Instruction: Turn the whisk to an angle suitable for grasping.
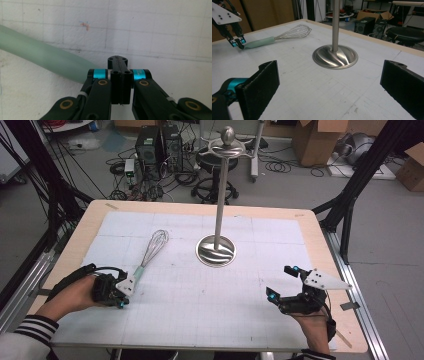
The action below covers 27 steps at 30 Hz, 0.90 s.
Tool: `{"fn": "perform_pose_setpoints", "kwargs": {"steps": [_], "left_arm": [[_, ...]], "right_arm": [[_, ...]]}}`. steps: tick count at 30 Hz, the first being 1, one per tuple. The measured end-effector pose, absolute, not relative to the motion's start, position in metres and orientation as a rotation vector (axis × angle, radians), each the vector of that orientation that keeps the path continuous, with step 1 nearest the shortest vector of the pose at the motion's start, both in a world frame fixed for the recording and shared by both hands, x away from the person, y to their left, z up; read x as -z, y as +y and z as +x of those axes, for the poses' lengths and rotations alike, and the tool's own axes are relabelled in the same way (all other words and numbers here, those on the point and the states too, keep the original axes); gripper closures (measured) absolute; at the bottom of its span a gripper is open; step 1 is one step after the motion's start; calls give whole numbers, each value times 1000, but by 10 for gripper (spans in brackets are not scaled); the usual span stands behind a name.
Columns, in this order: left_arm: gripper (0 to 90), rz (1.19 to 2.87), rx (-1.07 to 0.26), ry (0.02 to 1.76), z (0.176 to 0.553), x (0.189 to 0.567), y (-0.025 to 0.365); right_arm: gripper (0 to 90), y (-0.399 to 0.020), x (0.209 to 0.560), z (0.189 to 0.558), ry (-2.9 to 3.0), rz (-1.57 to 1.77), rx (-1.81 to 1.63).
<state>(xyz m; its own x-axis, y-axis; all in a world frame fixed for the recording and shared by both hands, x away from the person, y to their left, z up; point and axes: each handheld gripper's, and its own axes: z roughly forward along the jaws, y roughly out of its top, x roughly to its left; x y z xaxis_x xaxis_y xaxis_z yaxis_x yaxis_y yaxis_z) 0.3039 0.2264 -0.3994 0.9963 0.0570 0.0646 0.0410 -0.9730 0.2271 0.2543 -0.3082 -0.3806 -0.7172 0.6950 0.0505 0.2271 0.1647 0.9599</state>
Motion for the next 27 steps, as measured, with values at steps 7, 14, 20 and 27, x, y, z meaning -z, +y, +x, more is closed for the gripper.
{"fn": "perform_pose_setpoints", "kwargs": {"steps": [7, 14, 20, 27], "left_arm": [[896, 2934, -131, 104, 307, 399, 237], [897, 2927, -141, 125, 311, 399, 244], [896, 2935, -154, 142, 313, 399, 248], [897, 2916, -176, 146, 310, 389, 248]], "right_arm": [[10, -308, 381, 254, 2046, 875, -1570], [9, -309, 381, 255, 2044, 874, -1569], [10, -309, 381, 254, 2045, 876, -1568], [10, -309, 381, 254, 2045, 878, -1568]]}}
